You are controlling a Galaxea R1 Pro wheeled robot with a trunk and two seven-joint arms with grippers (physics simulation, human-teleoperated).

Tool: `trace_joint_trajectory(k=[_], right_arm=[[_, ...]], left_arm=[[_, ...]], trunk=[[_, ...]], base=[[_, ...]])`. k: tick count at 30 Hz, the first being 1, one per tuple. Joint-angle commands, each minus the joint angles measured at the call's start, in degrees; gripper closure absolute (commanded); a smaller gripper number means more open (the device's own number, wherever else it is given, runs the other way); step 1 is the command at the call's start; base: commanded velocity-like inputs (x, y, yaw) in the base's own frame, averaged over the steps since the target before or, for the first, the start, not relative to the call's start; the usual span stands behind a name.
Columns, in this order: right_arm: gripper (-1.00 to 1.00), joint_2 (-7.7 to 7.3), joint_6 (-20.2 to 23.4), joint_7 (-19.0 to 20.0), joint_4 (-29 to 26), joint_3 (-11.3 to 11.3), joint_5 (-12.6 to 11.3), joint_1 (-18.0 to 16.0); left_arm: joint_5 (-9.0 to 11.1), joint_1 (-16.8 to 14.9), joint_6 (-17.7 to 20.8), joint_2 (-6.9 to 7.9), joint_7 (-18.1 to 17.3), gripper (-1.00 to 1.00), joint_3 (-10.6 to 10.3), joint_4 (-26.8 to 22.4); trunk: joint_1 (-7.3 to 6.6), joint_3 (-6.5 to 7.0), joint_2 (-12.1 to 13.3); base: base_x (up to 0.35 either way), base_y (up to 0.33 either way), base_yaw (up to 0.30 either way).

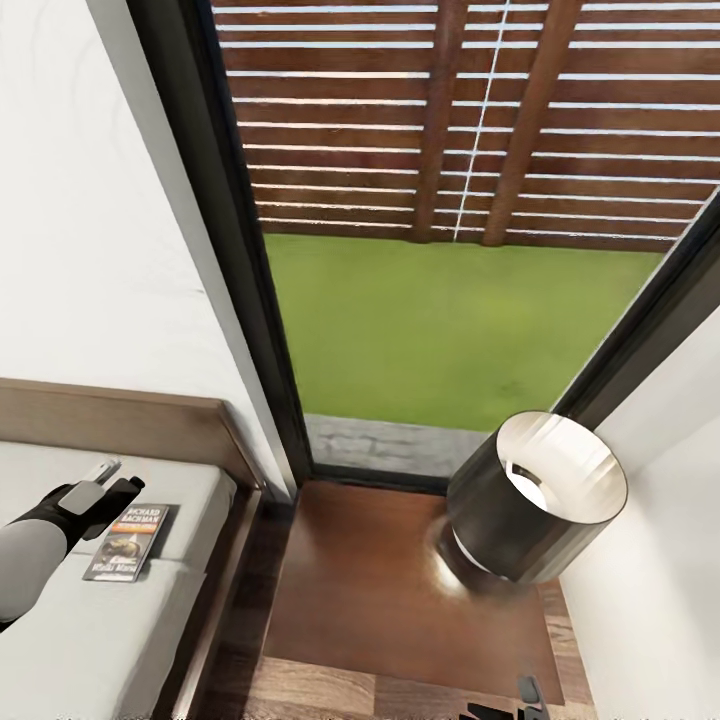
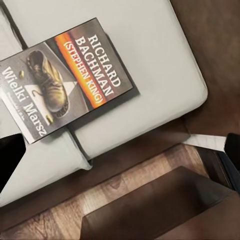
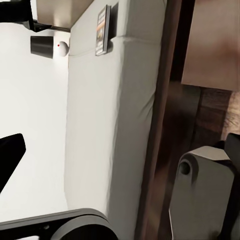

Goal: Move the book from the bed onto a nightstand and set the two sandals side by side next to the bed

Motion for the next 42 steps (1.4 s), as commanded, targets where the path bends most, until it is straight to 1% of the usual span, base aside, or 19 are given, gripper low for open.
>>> trace_joint_trajectory(k=[1,13,17,20,22,24,25,28,32,34,35,36,38,40,42], right_arm=[[-1.00,0.00,-0.6,0.1,0.2,0.1,-0.2,-0.1],[-1.00,0.00,-0.6,0.1,0.2,0.1,-0.2,-0.1],[-1.00,0.00,-0.6,0.1,0.2,0.1,-0.2,-0.1],[-1.00,0.00,-0.6,0.1,0.2,0.1,-0.2,-0.1],[-1.00,0.00,-0.6,0.1,0.2,0.1,-0.2,-0.1],[-1.00,0.00,-0.6,0.1,0.2,0.1,-0.2,-0.1],[-1.00,0.00,-0.6,0.1,0.2,0.1,-0.2,-0.1],[-1.00,0.00,-0.6,0.1,0.2,0.1,-0.2,-0.1],[-1.00,0.00,-0.6,0.1,0.2,0.1,-0.2,-0.1],[-1.00,0.00,-0.6,0.1,0.2,0.1,-0.2,-0.1],[-1.00,0.00,-0.6,0.1,0.2,0.1,-0.2,-0.1],[-1.00,0.00,-0.6,0.1,0.2,0.1,-0.2,-0.1],[-1.00,0.02,-0.7,0.1,0.2,0.1,-0.2,-0.1],[-1.00,0.06,-0.7,0.1,0.2,0.2,-0.2,-0.1],[-1.00,0.07,-0.7,0.1,0.2,0.2,-0.2,-0.1]], left_arm=[[0.6,0.0,0.3,0.00,0.3,-1.00,-0.3,-0.1],[0.6,0.0,0.2,0.00,0.3,-1.00,-0.2,-0.1],[0.6,0.0,0.1,0.27,0.3,-1.00,-0.2,-0.2],[0.5,0.0,-0.5,1.31,0.3,-1.00,0.0,-0.3],[0.5,0.0,-1.6,1.99,0.3,-1.00,0.1,-0.3],[0.5,0.0,-3.9,2.57,0.2,-1.00,0.1,-0.3],[0.5,0.0,-4.3,2.59,0.1,-1.00,0.1,-0.3],[0.6,0.0,-4.7,2.56,-2.1,-1.00,0.1,-0.2],[0.4,0.0,-4.8,2.55,-9.4,-1.00,0.0,-1.0],[0.3,0.0,-4.9,2.38,-12.2,-1.00,-0.1,-3.1],[0.3,0.0,-5.0,2.24,-12.5,-1.00,-0.2,-3.7],[0.2,0.0,-5.0,1.52,-13.1,-1.00,-0.2,-5.4],[0.2,0.0,-5.0,0.92,-13.4,-1.00,-0.2,-7.1],[0.1,0.0,-4.9,0.94,-13.6,-1.00,-0.2,-9.4],[0.0,0.0,-4.5,1.00,-13.5,-1.00,-0.2,-13.3]], trunk=[[0.02,-0.17,-0.1],[0.02,-1.26,-0.1],[0.02,-1.62,-0.1],[0.02,-1.89,-0.1],[0.02,-2.07,-0.1],[0.02,-2.25,-0.1],[0.02,-2.35,-0.1],[0.02,-2.62,-0.1],[0.02,-2.98,-0.1],[0.02,-3.16,-0.1],[0.02,-3.25,-0.1],[0.02,-3.34,-0.1],[0.02,-3.53,-0.1],[0.02,-3.71,-0.1],[0.02,-3.89,-0.1]], base=[[0.000,0.000,0.000],[0.000,0.000,0.000],[0.000,0.000,0.000],[0.000,0.000,0.000],[0.000,0.000,0.000],[0.000,0.000,0.000],[0.000,0.000,0.000],[0.000,0.000,0.000],[0.000,0.000,0.000],[0.000,0.000,0.000],[0.000,0.000,0.000],[0.000,0.000,0.000],[0.000,0.000,0.000],[0.000,0.000,0.000],[0.000,0.000,0.000]])
